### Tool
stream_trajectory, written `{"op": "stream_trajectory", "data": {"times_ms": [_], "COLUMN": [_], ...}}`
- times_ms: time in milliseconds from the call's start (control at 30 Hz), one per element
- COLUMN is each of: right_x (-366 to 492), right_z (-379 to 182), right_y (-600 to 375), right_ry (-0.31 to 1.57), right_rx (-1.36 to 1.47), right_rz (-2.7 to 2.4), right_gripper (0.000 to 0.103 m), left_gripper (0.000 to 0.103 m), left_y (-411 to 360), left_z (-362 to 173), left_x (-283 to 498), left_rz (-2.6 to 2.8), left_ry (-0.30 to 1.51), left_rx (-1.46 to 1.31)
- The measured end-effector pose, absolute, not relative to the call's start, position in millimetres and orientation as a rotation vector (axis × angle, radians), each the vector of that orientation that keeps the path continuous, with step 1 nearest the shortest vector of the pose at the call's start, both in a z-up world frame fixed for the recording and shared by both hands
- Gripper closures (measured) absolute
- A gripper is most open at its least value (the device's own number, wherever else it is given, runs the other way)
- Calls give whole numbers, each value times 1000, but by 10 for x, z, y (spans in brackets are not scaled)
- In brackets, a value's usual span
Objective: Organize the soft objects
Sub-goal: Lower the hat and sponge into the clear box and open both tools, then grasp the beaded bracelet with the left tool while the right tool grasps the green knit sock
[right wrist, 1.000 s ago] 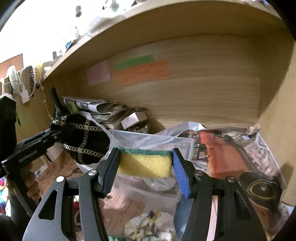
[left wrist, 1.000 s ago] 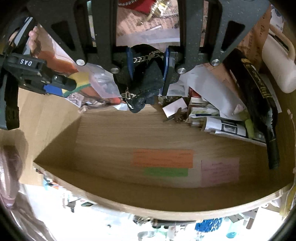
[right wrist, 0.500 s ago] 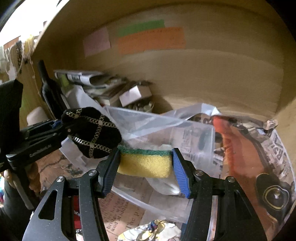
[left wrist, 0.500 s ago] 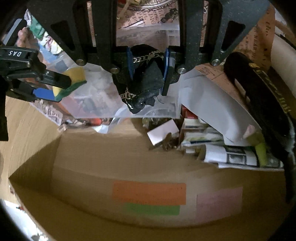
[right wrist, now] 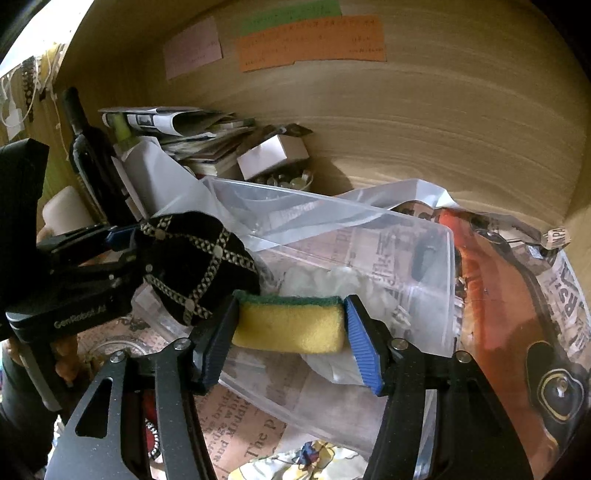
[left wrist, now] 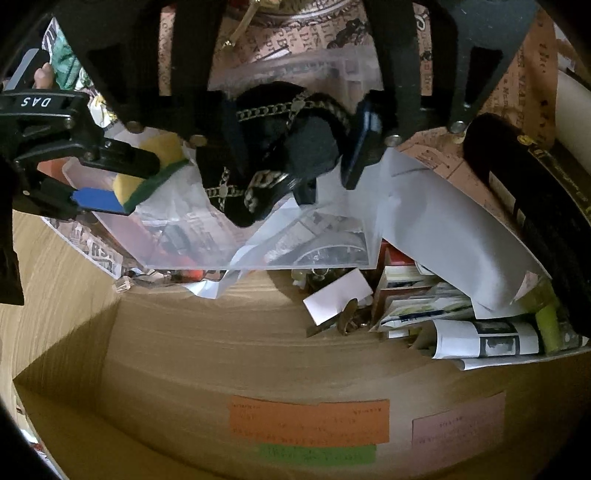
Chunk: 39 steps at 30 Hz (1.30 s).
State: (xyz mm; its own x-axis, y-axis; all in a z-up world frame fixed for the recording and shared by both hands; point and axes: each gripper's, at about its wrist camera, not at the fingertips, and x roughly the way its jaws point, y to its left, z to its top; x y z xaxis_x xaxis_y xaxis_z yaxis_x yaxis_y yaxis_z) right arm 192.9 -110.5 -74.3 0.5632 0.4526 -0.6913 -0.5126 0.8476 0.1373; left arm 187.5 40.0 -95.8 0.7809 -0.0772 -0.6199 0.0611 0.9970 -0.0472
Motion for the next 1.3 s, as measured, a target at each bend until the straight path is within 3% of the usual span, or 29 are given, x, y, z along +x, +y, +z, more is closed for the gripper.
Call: {"op": "stream_trajectory", "data": {"times_ms": [133,567,1000,1300], "right_x": [1904,1449,720,525], "right_z": [-691,-275,-312,-756], "right_y": [-1140,-1409,-1627,-1586], "right_ry": [771,629,574,722], "right_rx": [-74,-64,-69,-46], "right_rz": [557,516,495,540], "right_gripper": [34,21,17,17], "left_gripper": [39,7,2,2], "left_y": [408,440,180,62], "left_z": [-892,-523,-630,-1129], "left_x": [1775,1126,434,348], "left_rz": [-75,-64,-107,-149], "left_ry": [653,539,544,701], "left_rx": [-34,-64,-50,-92]}}
